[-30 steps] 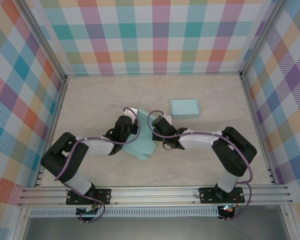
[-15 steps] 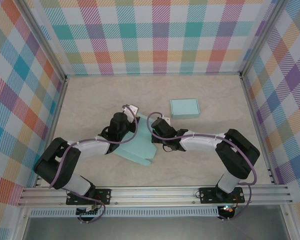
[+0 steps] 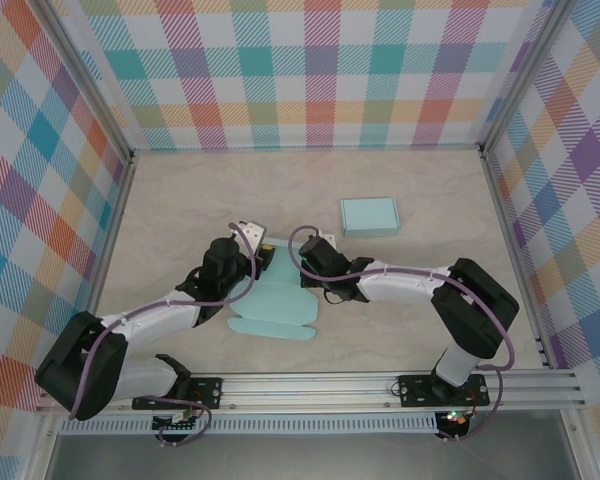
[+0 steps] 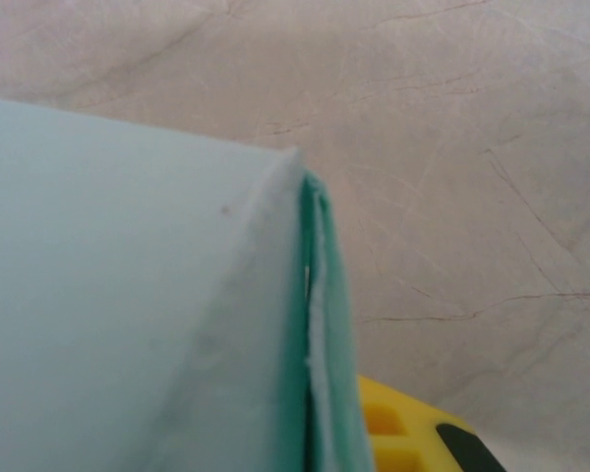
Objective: Fold the paper box
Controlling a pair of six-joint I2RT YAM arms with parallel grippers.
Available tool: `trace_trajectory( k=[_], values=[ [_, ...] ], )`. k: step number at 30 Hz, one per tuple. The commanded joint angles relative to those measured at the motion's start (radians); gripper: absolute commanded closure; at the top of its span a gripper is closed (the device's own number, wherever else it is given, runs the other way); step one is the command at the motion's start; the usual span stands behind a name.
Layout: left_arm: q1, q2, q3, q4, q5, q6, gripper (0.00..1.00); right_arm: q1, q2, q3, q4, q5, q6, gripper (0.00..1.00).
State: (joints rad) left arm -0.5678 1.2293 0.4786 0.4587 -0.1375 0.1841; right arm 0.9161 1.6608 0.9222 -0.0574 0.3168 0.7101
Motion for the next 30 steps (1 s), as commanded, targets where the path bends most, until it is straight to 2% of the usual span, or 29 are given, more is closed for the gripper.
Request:
trace_trajectory(
  k=[1, 3, 4, 13, 16, 20, 21, 25, 30],
  values=[
    [0.002, -0.075, -0.024, -0.013, 0.066, -0.021, 0.29, 0.000, 0.023, 0.019, -0.036, -0.015, -0.026, 1.00],
    [0.002, -0.111, -0.023, -0.047, 0.106, -0.021, 0.10, -0.003, 0.031, 0.021, -0.033, -0.018, -0.025, 1.00],
    [0.003, -0.127, -0.021, -0.064, 0.122, -0.022, 0.07, -0.003, 0.034, 0.021, -0.033, -0.019, -0.026, 1.00],
    [0.003, -0.265, -0.030, -0.246, 0.119, -0.042, 0.00, -0.023, 0.055, 0.026, -0.020, -0.036, -0.030, 1.00],
    [0.003, -0.322, -0.034, -0.333, 0.116, -0.048, 0.04, -0.028, 0.056, 0.027, -0.019, -0.044, -0.034, 1.00],
    [0.003, -0.366, -0.035, -0.451, 0.022, -0.041, 0.25, -0.031, 0.046, 0.022, -0.014, -0.050, -0.035, 1.00],
    [0.003, -0.369, -0.036, -0.467, -0.002, -0.041, 0.27, -0.031, 0.043, 0.021, -0.014, -0.051, -0.035, 1.00],
    [0.003, -0.360, -0.033, -0.479, 0.013, -0.038, 0.28, -0.032, 0.035, 0.017, -0.009, -0.058, -0.034, 1.00],
    [0.003, -0.279, 0.008, -0.486, 0.048, -0.057, 0.30, -0.032, 0.022, 0.012, -0.001, -0.068, -0.030, 1.00]
  ],
)
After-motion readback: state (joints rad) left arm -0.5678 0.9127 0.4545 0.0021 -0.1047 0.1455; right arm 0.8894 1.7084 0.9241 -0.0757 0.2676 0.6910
